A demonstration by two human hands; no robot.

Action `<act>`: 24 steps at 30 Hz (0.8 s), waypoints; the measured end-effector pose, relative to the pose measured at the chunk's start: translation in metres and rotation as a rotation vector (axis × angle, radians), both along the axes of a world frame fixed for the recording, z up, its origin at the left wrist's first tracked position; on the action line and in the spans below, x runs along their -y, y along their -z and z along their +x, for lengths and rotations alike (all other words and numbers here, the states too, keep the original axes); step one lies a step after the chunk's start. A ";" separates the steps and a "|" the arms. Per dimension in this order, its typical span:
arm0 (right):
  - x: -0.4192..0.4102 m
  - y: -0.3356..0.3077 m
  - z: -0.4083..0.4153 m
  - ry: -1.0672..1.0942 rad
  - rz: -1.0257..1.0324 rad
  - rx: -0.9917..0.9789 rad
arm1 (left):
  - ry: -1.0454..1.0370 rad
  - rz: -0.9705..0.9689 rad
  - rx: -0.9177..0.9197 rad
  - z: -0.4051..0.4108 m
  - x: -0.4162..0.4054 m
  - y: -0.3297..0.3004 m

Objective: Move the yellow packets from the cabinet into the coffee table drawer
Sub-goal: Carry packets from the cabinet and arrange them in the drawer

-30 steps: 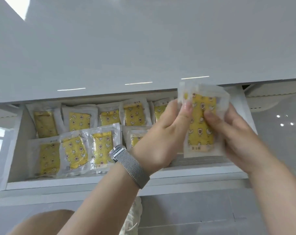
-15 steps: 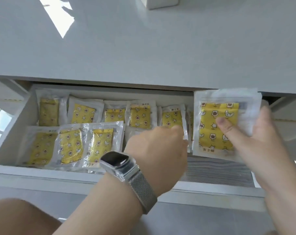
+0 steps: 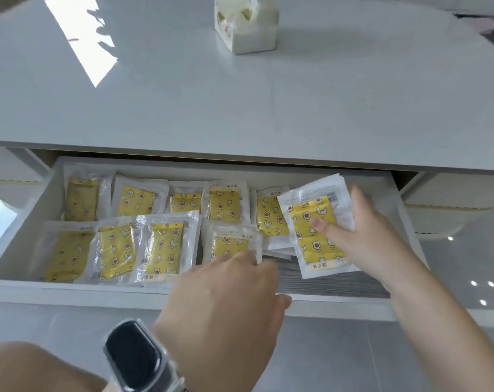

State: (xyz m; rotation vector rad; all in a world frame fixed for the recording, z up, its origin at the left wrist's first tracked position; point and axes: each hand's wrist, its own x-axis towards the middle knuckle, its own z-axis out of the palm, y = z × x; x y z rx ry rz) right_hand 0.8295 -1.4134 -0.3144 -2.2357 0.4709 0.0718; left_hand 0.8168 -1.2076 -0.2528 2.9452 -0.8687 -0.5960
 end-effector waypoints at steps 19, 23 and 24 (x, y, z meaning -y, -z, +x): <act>-0.020 0.006 0.033 -0.093 0.359 -0.492 | 0.035 -0.067 0.056 0.028 -0.023 0.007; -0.023 0.013 0.031 -0.115 0.411 -0.686 | 0.035 -0.030 0.059 0.036 -0.032 0.013; -0.019 0.024 0.030 -0.115 0.427 -0.715 | 0.037 -0.025 0.057 0.036 -0.033 0.014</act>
